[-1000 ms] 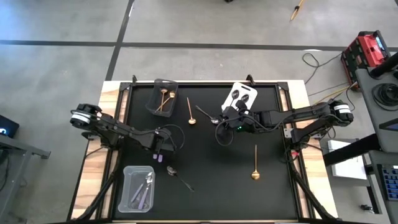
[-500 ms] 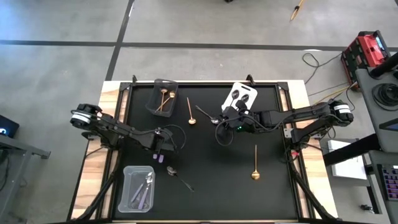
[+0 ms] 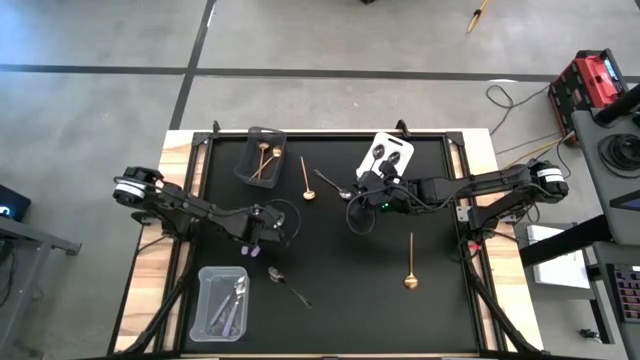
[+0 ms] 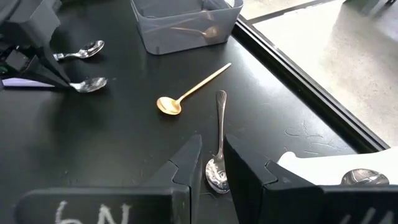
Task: Sort silverware by color (type)
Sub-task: Put the purple spoon into the transparent bin
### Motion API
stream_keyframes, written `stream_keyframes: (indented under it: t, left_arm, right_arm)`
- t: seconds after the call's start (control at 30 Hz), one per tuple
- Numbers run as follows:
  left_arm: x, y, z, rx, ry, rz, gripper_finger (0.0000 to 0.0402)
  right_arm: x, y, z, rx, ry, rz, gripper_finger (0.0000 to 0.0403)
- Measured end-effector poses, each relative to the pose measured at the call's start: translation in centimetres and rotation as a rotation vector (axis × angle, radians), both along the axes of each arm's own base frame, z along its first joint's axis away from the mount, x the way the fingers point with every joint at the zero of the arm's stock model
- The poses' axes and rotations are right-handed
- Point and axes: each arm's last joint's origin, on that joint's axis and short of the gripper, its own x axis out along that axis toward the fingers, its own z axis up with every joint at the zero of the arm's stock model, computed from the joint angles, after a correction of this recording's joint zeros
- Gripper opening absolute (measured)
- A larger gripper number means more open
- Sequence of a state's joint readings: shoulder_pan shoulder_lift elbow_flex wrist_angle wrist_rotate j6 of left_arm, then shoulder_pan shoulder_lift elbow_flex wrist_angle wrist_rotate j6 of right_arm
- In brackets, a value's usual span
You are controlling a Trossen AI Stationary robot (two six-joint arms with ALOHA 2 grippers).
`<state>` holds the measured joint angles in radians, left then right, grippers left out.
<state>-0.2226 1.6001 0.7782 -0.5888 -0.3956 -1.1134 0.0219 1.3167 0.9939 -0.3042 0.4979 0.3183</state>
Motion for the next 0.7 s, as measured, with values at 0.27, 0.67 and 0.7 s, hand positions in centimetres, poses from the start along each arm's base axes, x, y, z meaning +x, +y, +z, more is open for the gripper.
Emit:
stream_keyframes:
  t: [0.27,0.67,0.7]
  left_arm:
    - [0.5,-0.1,0.5,-0.01,-0.009,-0.033,0.0001]
    - [0.5,-0.2,1.1,-0.01,-0.009,-0.089,0.0001]
    - [0.5,-0.3,1.2,-0.008,-0.008,-0.108,0.0001]
  right_arm:
    - [0.0,0.0,0.0,0.0,0.0,0.0,0.006]
    - [0.0,0.0,0.0,0.0,0.001,0.0,0.006]
    - [0.0,0.0,0.0,0.0,0.001,0.0,0.006]
